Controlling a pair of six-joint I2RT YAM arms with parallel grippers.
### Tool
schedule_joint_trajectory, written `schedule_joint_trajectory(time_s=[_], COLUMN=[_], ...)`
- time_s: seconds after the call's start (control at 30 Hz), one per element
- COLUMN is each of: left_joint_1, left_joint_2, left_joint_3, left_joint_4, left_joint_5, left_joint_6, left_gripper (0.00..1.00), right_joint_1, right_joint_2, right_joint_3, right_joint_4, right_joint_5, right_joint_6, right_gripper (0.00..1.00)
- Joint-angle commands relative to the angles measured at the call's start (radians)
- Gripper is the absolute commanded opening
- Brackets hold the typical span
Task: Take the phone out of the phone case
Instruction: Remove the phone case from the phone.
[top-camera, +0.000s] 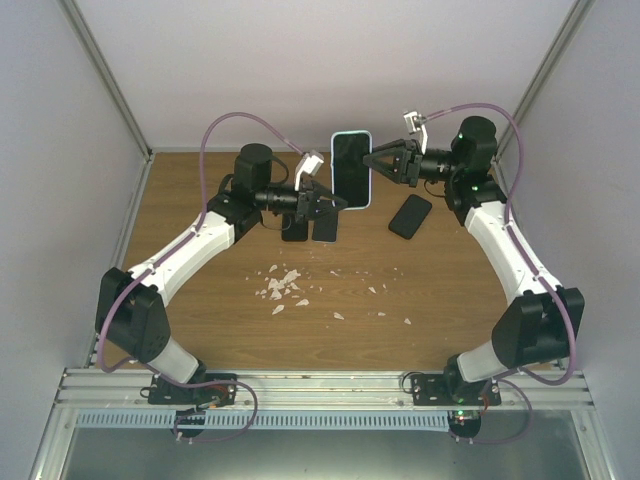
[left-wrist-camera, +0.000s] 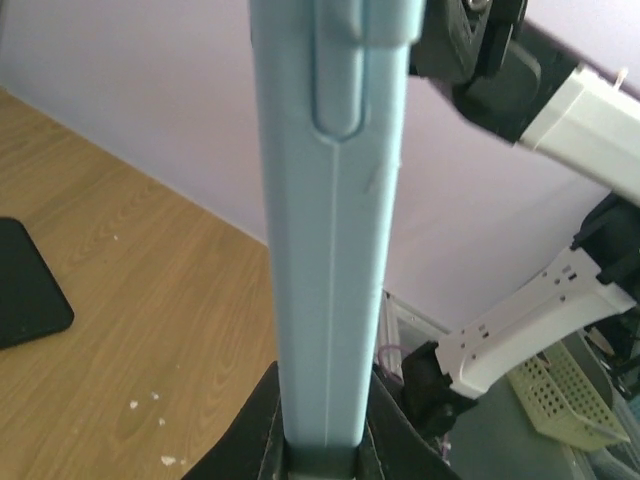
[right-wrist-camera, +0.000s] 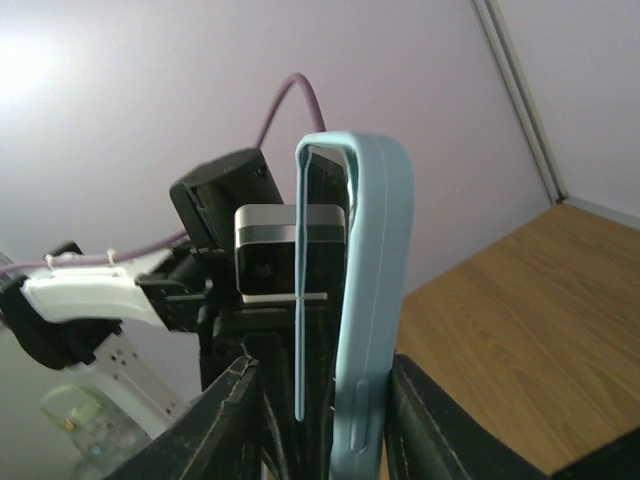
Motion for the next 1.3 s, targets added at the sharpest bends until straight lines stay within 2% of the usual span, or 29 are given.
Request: schedule_joint_trajectory(time_s=[0.0,0.1,0.17,0.27,0.5,0.57,0.63,0.77,1.0,1.27], left_joint_1=[-0.001,-0.003,-0.004,-0.005,-0.006,-0.004,0.002,0.018,0.027,0.053], left_joint_2=[-0.055,-0.055,-0.052,-0.039,-0.026,-0.029,-0.030,-0.057,-0.090,-0.105], left_joint_3=[0.003,0.007,0.015,0.033,0.054,0.058,0.058,0.019,-0.032,-0.065], left_joint_4=[-0.109,-0.136,-0.154,-0.197,-0.273,-0.285,-0.295,-0.261,-0.247,-0.248], left_joint_5=[0.053,0.081,0.084,0.092,0.080,0.067,0.056,0.046,0.045,-0.005], left_joint_6=[0.173,0.200,0.219,0.252,0.320,0.328,0.327,0.303,0.296,0.302], left_gripper=[0.00,0.00,0.00,0.00,0.00,0.12,0.24,0.35,0.37,0.32], right_joint_1=[0.004,0.016,0.032,0.052,0.060,0.059,0.058,0.048,0.033,0.017], right_joint_2=[-0.004,0.031,0.054,0.072,0.069,0.065,0.060,0.049,0.046,0.030], right_joint_3=[0.073,0.117,0.153,0.179,0.165,0.157,0.149,0.128,0.102,0.067], right_joint_4=[-0.354,-0.506,-0.610,-0.686,-0.699,-0.683,-0.659,-0.576,-0.481,-0.407], right_joint_5=[-0.029,-0.045,-0.047,-0.043,-0.021,-0.034,-0.052,-0.103,-0.151,-0.183], right_joint_6=[-0.314,-0.409,-0.489,-0.551,-0.562,-0.541,-0.513,-0.423,-0.320,-0.246], right_gripper=[0.32,0.50,0.51,0.45,0.09,0.02,0.01,0.00,0.01,0.01])
